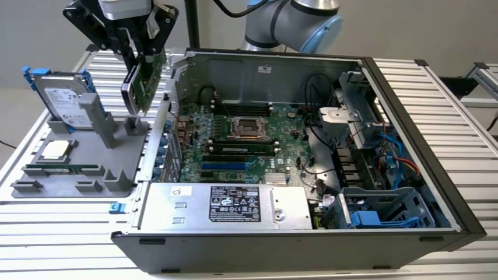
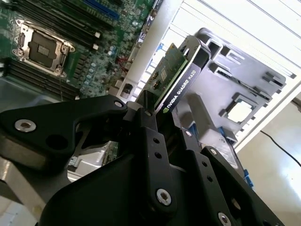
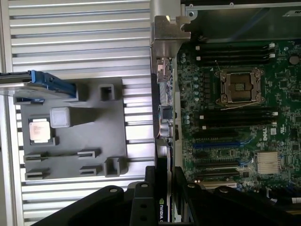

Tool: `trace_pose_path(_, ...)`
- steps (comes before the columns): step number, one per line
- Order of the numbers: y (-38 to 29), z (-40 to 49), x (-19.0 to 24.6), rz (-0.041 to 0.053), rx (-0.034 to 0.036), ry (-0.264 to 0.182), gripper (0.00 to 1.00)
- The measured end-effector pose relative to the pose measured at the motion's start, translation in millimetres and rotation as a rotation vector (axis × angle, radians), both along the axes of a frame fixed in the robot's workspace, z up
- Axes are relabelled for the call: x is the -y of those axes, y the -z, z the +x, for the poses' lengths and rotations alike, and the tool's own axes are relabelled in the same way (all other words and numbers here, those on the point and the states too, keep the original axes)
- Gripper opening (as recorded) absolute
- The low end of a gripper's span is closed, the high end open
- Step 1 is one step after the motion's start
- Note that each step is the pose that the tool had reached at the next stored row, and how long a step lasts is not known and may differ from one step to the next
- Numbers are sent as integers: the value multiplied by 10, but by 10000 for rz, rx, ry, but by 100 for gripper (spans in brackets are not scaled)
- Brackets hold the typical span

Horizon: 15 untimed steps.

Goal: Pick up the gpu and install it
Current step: 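Pick up the gpu and move the gpu toward the slot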

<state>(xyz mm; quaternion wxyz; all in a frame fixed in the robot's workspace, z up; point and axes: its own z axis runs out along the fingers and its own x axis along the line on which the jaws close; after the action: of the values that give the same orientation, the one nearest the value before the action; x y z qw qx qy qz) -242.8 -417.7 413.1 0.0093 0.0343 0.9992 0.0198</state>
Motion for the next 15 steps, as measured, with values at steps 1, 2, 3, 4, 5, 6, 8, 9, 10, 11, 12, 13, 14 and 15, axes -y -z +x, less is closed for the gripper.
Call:
trace_pose_path(1, 0, 5, 0, 0, 0, 0, 0)
trace_pose_path(2, 0, 10, 0, 0, 0, 0, 0)
trace_pose_path(3, 0, 15, 0, 0, 0, 0, 0)
trace_pose_path(4, 0, 20, 0, 0, 0, 0, 0)
trace_pose_path(5, 0, 26, 0, 0, -1, 0, 0)
trace_pose_path(6, 0, 30, 0, 0, -1, 0, 0)
trace_pose_path(8, 0, 40, 0, 0, 0, 0, 0)
trace_pose_path(9, 0, 45, 0, 0, 0, 0, 0)
trace_pose_path(10, 0, 49, 0, 0, 0, 0, 0)
trace_pose_path(11, 0, 54, 0, 1, 0, 0, 0)
trace_pose_path(12, 0, 59, 0, 0, 0, 0, 0)
trace_pose_path(13, 0, 64, 0, 0, 0, 0, 0)
trace_pose_path(14, 0, 69, 0, 0, 0, 0, 0)
trace_pose_path(15, 0, 74, 0, 0, 0, 0, 0)
